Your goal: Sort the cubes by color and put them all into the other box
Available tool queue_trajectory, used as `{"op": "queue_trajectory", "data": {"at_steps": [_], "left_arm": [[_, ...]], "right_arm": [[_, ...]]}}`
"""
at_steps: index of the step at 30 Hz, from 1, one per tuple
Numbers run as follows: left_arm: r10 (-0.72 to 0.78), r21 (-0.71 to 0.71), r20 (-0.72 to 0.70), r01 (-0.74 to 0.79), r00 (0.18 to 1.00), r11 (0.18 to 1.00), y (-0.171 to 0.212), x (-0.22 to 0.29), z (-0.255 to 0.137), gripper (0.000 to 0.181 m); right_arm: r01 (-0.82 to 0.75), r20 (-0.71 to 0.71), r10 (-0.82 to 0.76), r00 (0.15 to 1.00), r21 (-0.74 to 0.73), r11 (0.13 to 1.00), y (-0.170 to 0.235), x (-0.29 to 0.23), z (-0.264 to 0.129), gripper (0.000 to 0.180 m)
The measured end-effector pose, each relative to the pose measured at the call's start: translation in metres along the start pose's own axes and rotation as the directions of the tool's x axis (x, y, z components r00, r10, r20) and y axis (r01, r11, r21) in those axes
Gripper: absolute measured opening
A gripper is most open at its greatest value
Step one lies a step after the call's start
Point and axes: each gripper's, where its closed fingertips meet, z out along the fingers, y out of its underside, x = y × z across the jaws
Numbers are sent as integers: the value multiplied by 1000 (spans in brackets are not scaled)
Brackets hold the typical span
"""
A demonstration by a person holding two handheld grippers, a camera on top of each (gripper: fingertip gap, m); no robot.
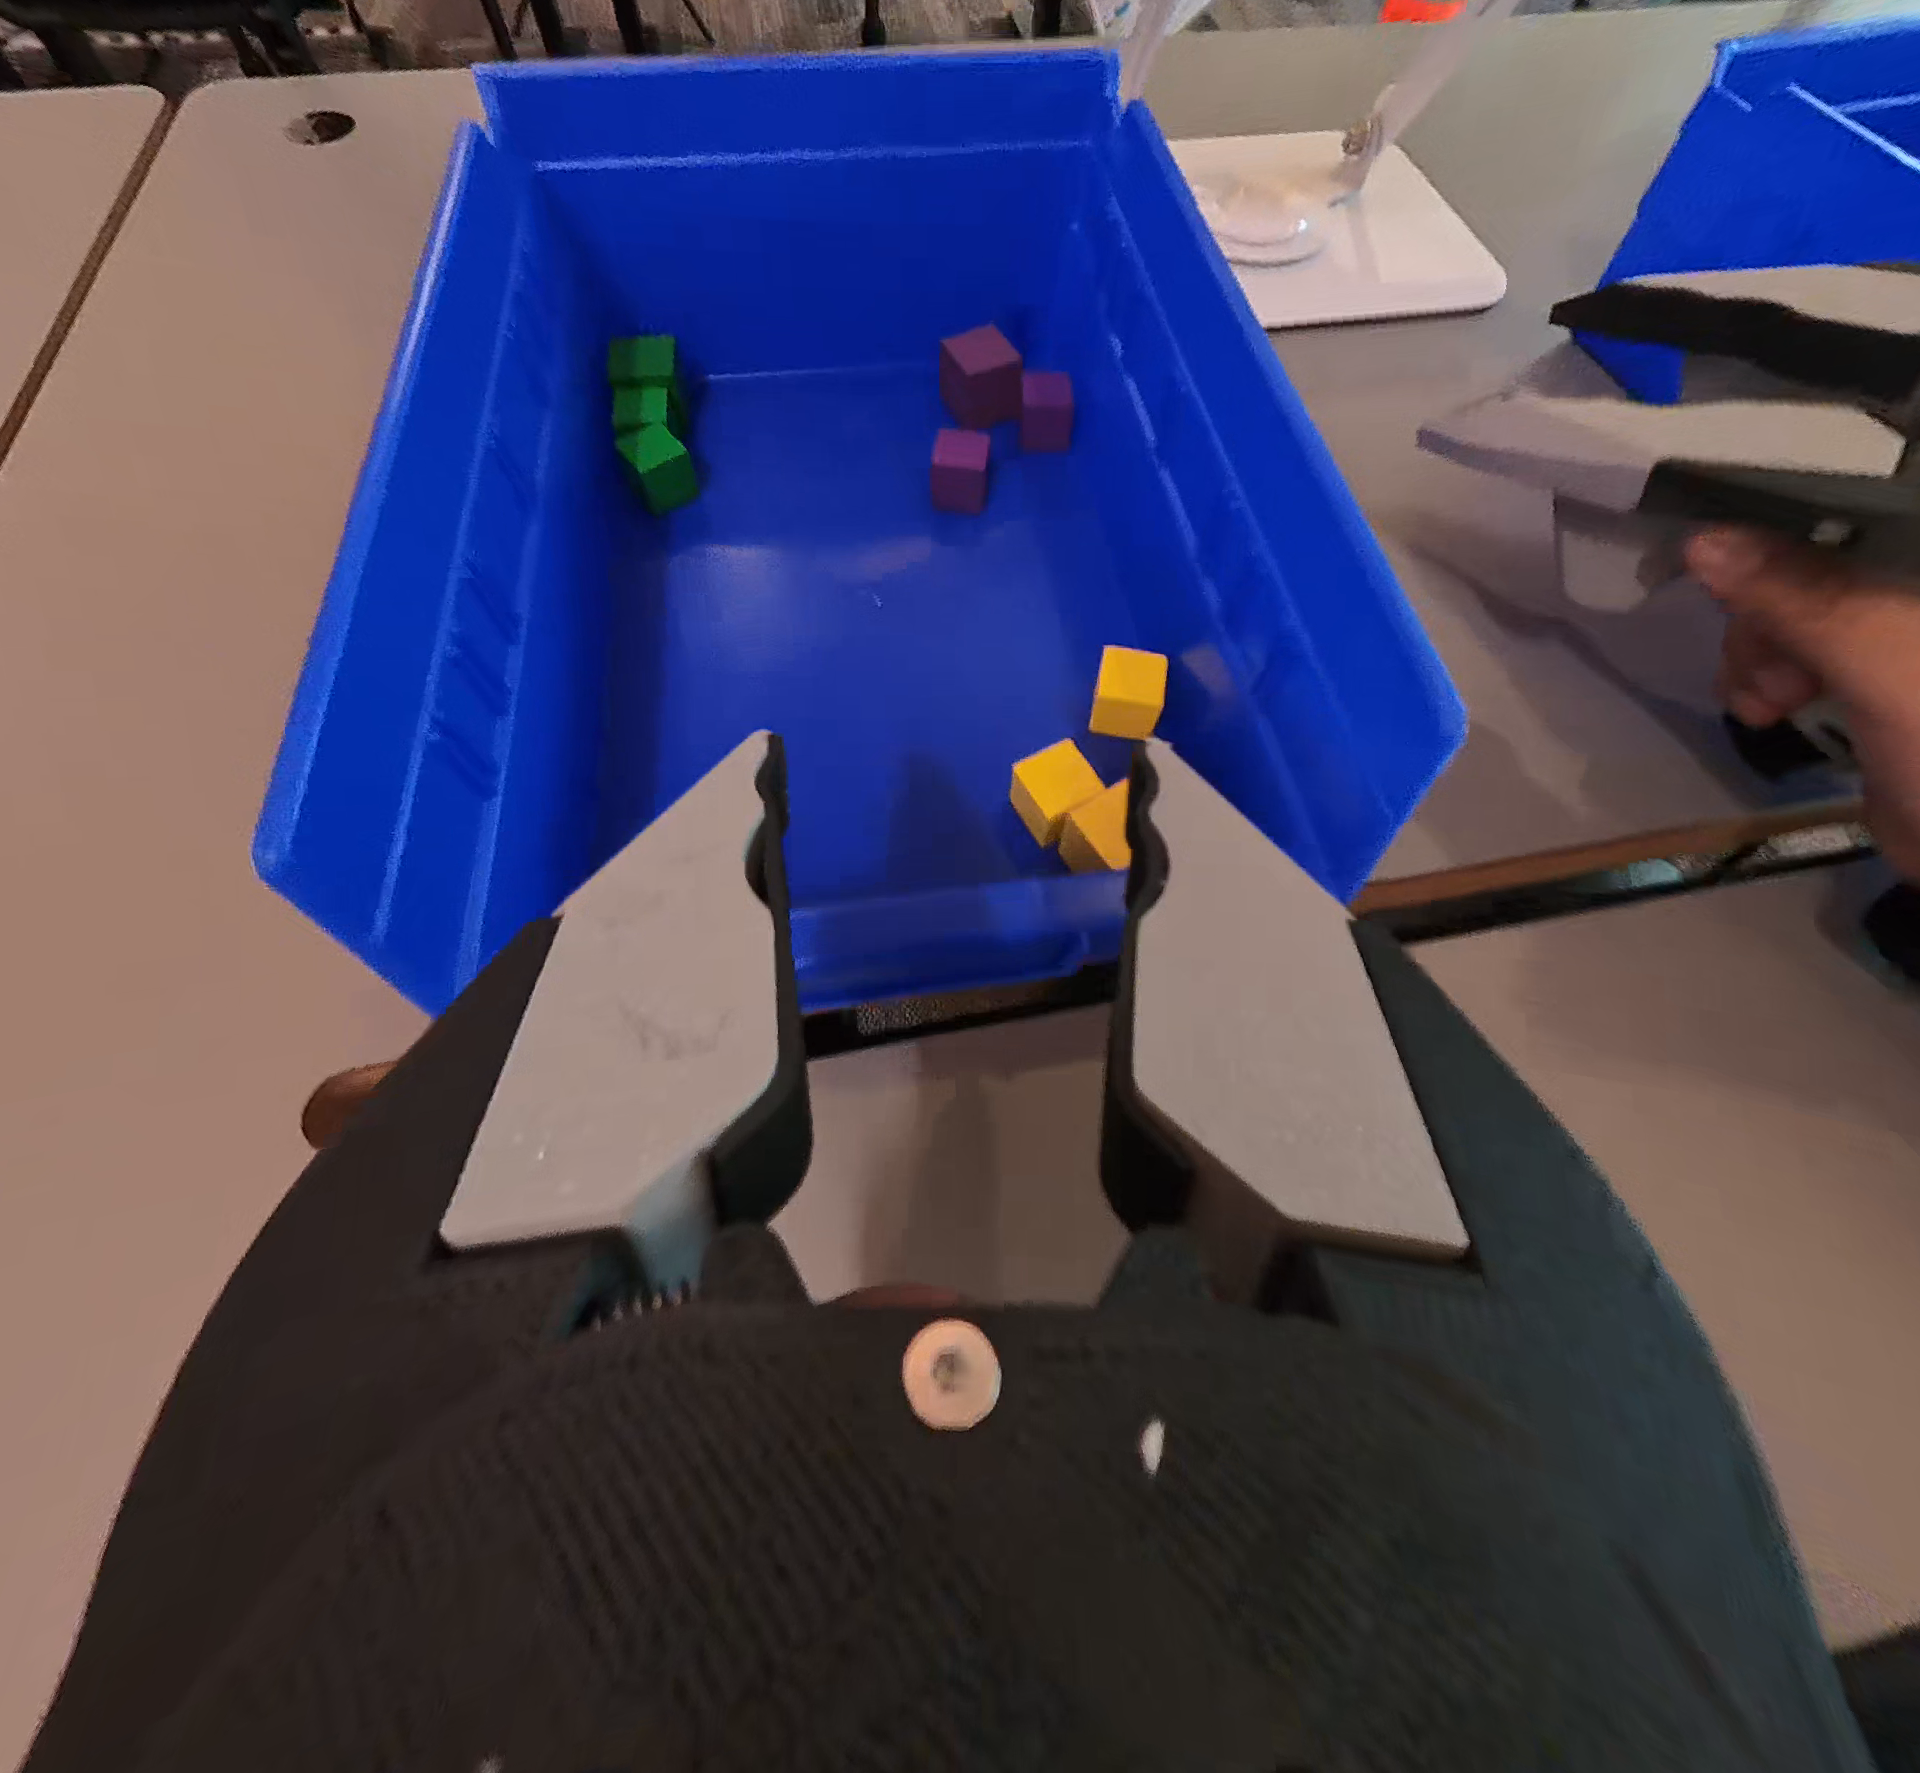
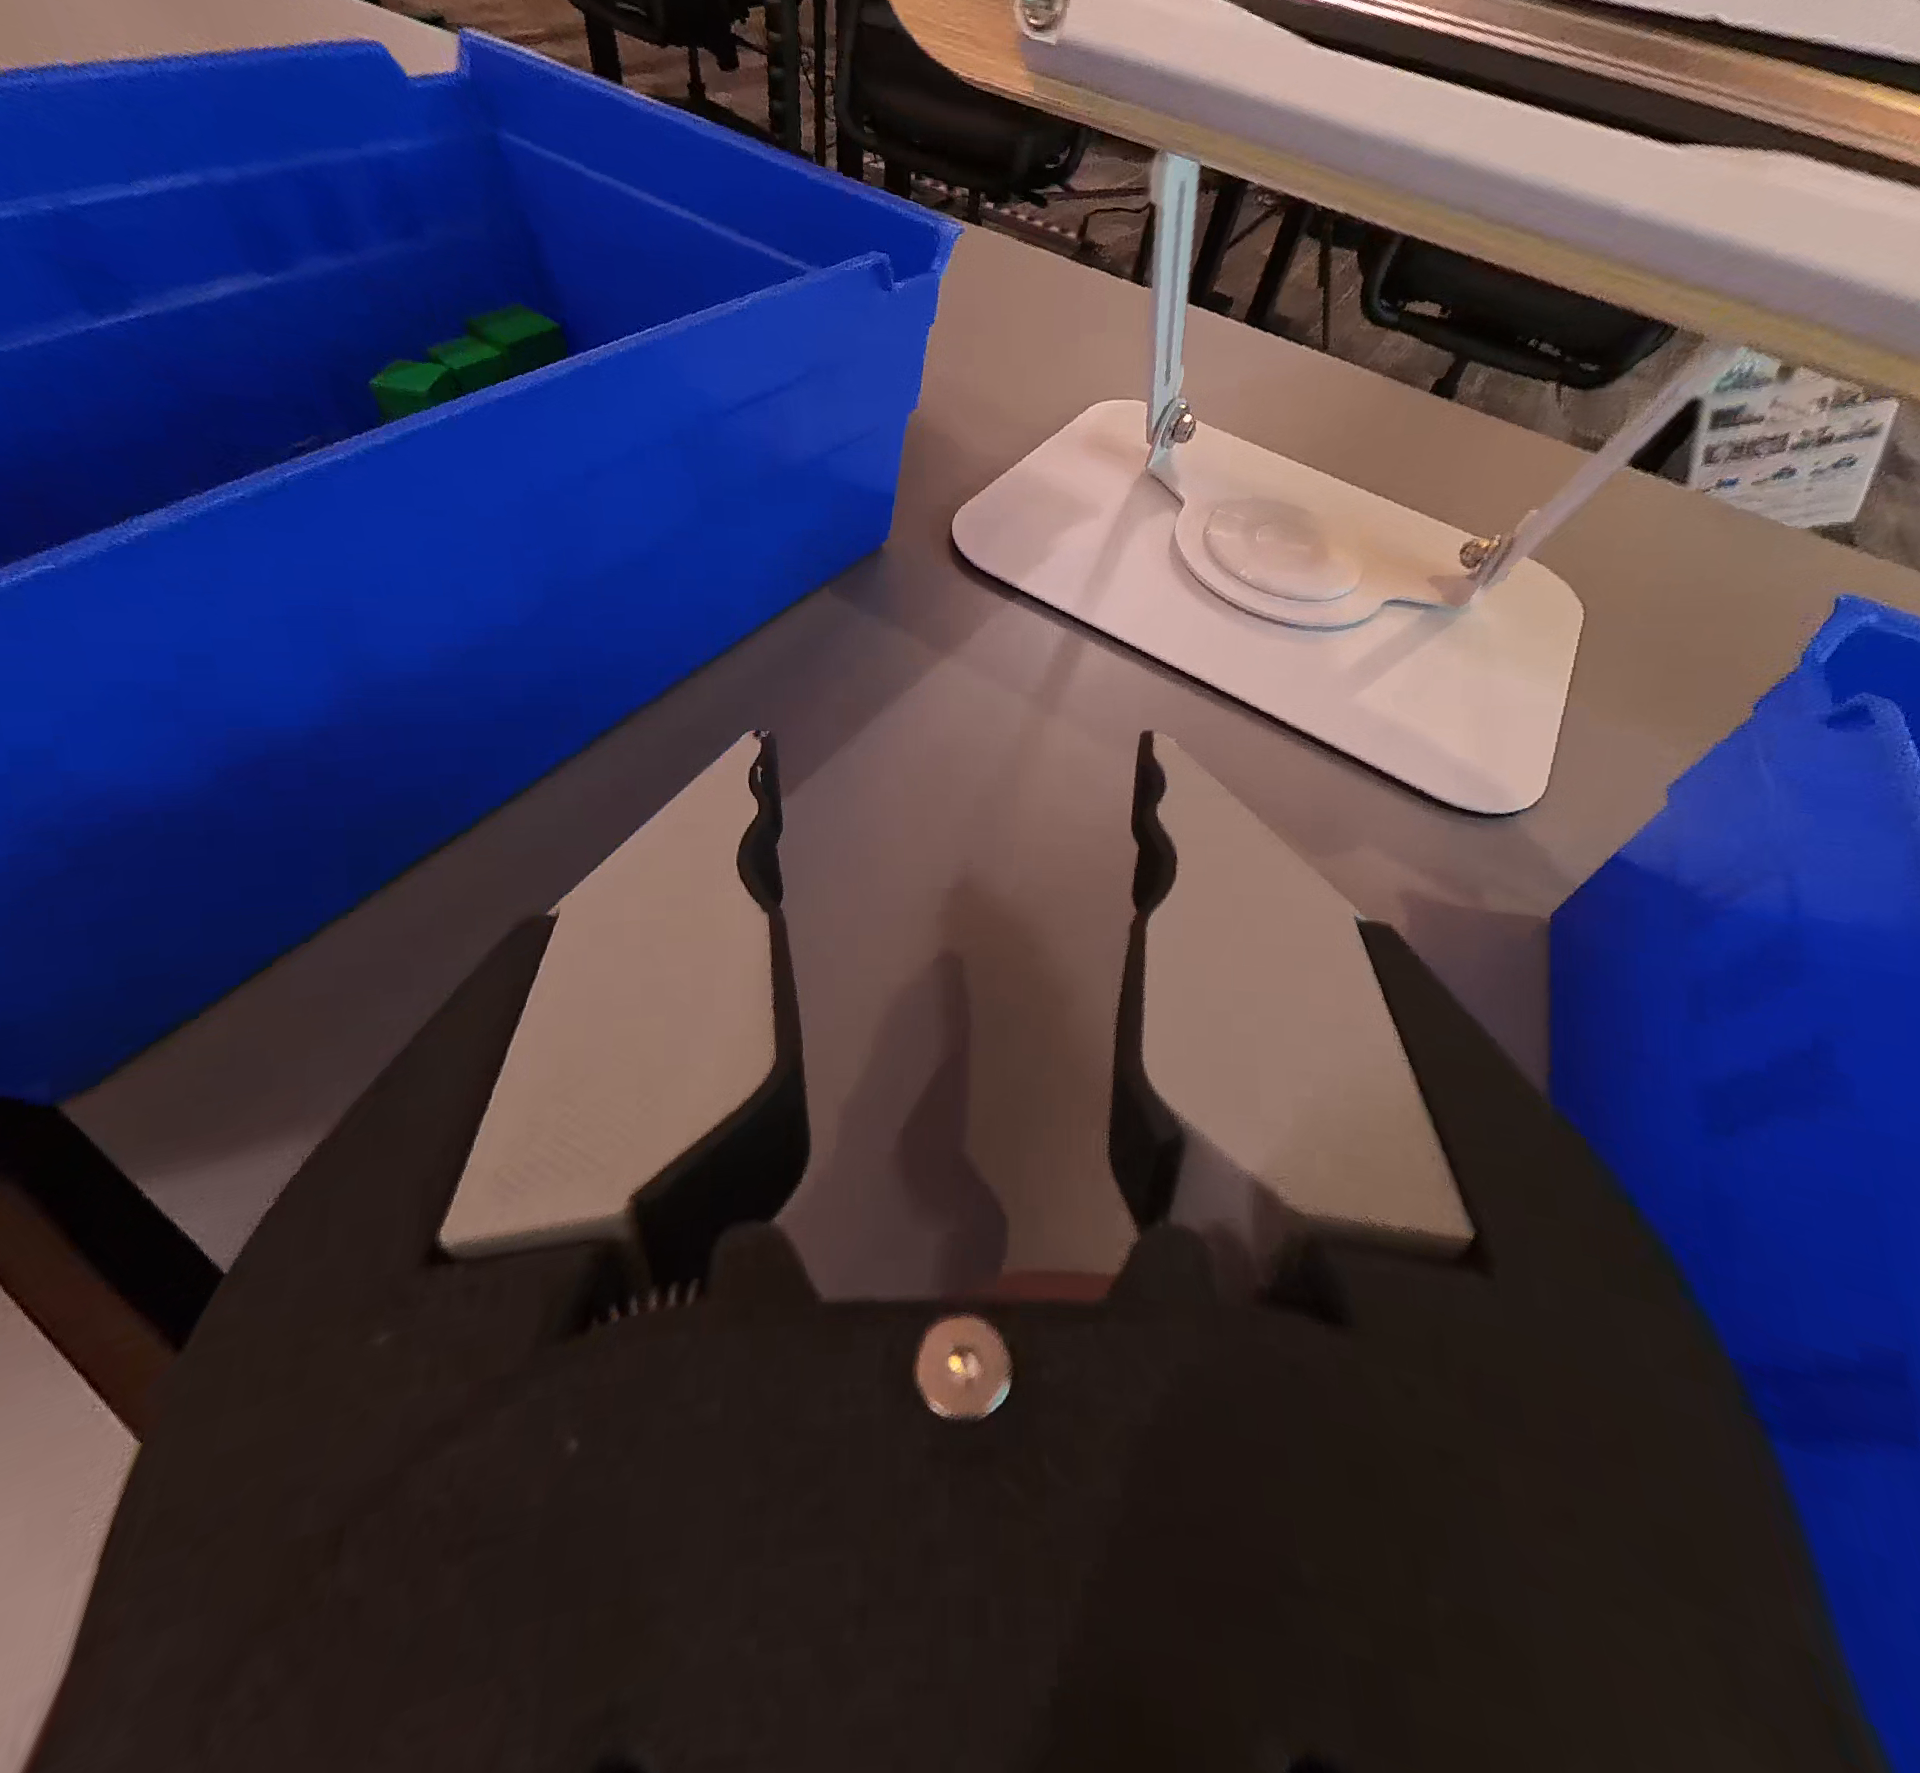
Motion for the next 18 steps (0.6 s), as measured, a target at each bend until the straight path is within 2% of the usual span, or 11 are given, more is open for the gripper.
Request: {"op": "queue_trajectory", "data": {"at_steps": [6,12,18], "left_arm": [[27,84,2,-27,1000,996,-31,4,22,65],[114,134,-1,-113,993,985,-75,6,47,65],[182,173,42,-187,982,967,-113,-8,76,59]], "right_arm": [[67,-42,-69,997,-56,996,8,1,3,66],[24,-72,-30,997,-77,997,13,12,7,81],[-42,-145,30,989,-80,996,16,27,14,84]]}}
